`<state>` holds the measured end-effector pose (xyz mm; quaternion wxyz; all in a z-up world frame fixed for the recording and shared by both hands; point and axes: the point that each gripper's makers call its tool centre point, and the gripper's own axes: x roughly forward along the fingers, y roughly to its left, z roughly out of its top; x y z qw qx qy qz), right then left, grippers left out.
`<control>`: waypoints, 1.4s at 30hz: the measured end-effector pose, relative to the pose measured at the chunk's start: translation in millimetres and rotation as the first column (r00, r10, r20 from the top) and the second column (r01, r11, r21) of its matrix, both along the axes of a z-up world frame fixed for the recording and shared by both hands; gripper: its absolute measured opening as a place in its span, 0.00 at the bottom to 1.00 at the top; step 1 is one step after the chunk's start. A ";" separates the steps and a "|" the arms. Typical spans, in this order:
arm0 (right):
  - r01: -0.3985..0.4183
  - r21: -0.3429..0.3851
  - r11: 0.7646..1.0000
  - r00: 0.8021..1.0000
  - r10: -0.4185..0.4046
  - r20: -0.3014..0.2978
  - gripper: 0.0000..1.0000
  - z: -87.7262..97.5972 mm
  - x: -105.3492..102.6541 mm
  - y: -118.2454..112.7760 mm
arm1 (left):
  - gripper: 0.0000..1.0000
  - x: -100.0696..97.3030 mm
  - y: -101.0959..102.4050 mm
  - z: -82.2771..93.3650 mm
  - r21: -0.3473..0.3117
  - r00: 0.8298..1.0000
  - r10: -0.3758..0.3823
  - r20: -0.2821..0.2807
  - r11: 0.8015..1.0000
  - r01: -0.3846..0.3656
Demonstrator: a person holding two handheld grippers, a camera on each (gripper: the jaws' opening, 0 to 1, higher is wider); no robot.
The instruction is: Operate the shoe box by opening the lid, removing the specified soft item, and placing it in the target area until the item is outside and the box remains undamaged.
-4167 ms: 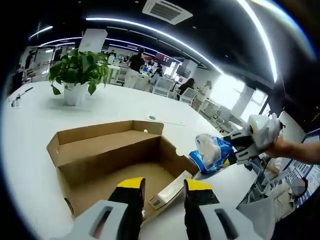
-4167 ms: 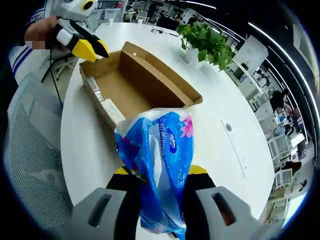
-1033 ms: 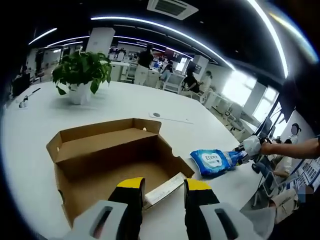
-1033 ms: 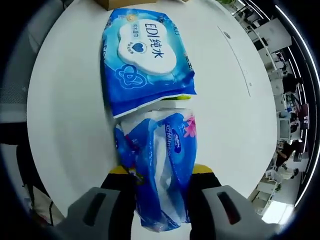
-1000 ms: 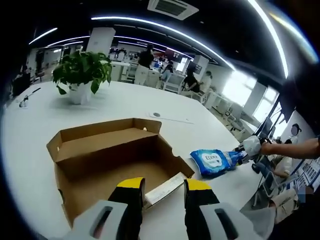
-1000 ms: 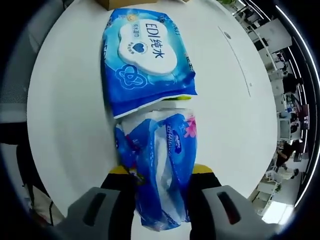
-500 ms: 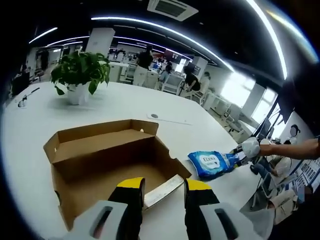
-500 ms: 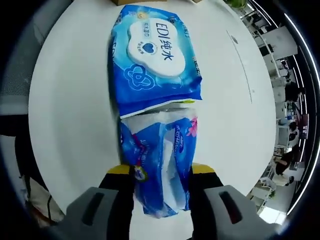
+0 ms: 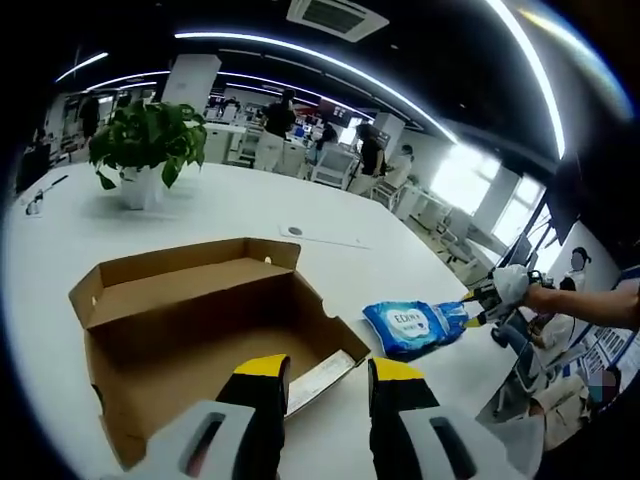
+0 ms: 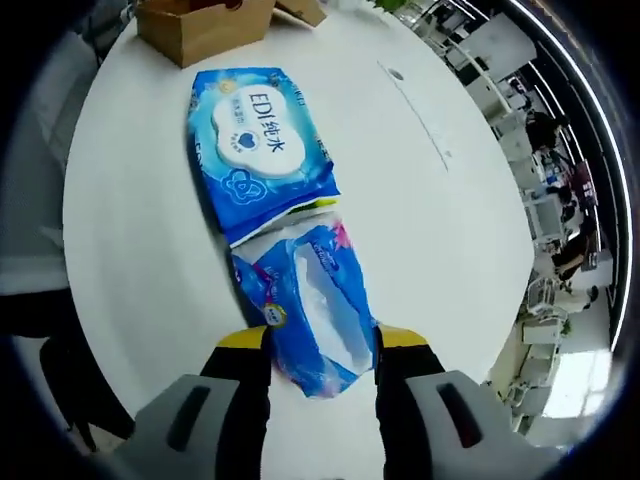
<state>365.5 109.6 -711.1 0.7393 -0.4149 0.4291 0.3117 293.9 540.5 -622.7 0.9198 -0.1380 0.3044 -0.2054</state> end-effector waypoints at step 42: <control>0.409 0.573 0.710 0.905 -0.398 -0.153 0.37 11.6 -38.7 121.9 | 0.31 -27.2 41.9 -9.0 -0.017 1.000 0.017 0.011 1.000 -0.017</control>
